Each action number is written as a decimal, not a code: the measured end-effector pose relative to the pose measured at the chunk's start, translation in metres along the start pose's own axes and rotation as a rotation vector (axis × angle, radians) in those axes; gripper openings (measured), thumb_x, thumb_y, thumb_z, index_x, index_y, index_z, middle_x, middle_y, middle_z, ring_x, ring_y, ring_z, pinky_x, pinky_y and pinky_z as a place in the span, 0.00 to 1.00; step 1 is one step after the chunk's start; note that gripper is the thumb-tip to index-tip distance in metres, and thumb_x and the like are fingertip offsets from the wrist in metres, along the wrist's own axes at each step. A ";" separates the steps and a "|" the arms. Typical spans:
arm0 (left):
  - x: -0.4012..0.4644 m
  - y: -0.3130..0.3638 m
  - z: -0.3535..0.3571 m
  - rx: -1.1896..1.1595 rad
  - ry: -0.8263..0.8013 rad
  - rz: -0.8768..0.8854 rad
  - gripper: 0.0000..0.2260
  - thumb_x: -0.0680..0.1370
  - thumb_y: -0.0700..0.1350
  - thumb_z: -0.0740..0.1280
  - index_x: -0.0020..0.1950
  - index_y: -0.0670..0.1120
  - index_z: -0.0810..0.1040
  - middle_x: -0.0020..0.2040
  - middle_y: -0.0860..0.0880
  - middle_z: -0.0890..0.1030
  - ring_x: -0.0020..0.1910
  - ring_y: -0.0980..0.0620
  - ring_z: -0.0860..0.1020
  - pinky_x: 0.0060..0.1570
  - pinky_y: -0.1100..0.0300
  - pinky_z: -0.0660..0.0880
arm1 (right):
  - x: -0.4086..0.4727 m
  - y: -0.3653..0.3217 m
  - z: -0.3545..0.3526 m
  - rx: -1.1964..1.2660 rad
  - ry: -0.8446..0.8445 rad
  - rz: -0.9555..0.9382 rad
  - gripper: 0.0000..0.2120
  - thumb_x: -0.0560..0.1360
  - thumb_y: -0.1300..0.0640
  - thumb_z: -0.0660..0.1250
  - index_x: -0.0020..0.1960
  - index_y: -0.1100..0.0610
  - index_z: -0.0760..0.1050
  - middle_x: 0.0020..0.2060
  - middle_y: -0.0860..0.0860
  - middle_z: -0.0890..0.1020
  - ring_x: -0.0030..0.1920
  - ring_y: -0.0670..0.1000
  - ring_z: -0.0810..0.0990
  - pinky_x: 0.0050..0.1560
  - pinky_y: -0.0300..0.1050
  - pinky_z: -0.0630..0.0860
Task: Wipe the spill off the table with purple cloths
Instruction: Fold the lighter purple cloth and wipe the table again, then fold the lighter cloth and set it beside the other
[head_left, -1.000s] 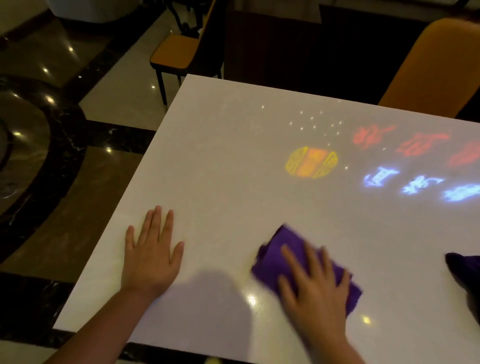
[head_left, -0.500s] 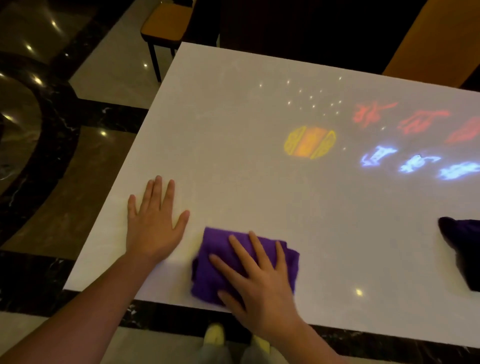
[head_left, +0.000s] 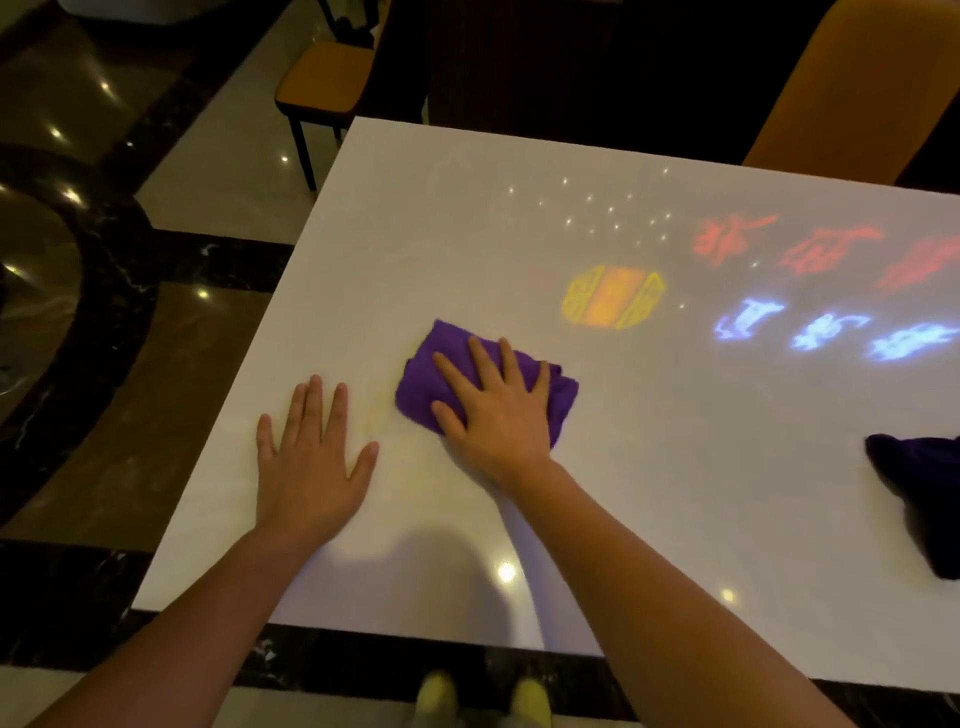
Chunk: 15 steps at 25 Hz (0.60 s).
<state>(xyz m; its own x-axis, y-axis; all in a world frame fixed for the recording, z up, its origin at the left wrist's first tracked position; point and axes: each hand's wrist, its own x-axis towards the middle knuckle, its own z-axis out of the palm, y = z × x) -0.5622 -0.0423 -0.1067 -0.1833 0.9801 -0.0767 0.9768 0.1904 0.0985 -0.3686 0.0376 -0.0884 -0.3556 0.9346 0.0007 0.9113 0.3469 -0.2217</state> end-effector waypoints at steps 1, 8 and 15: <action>0.000 0.000 -0.002 -0.015 -0.038 -0.007 0.31 0.77 0.62 0.46 0.75 0.49 0.41 0.78 0.45 0.43 0.76 0.48 0.43 0.72 0.42 0.44 | -0.008 -0.010 0.001 0.016 -0.035 -0.076 0.26 0.75 0.37 0.44 0.72 0.39 0.51 0.76 0.50 0.55 0.76 0.57 0.48 0.69 0.70 0.38; 0.029 0.039 -0.045 -0.261 0.038 0.195 0.29 0.78 0.52 0.59 0.75 0.51 0.50 0.78 0.45 0.48 0.76 0.46 0.50 0.71 0.43 0.56 | -0.038 0.026 -0.043 0.067 0.122 -0.091 0.23 0.72 0.48 0.64 0.64 0.56 0.71 0.61 0.57 0.76 0.61 0.60 0.73 0.62 0.56 0.69; 0.047 0.073 -0.046 -0.283 -0.102 0.294 0.21 0.76 0.47 0.64 0.69 0.48 0.69 0.70 0.46 0.70 0.68 0.47 0.68 0.67 0.55 0.65 | -0.036 0.016 -0.044 0.078 -0.089 0.032 0.18 0.75 0.48 0.62 0.61 0.56 0.73 0.60 0.54 0.74 0.62 0.57 0.68 0.52 0.53 0.75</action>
<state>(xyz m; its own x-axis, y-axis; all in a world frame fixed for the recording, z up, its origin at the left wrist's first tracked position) -0.5046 0.0206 -0.0571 0.1244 0.9870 -0.1015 0.9142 -0.0743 0.3983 -0.3317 0.0135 -0.0489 -0.3469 0.9332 -0.0938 0.9047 0.3066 -0.2958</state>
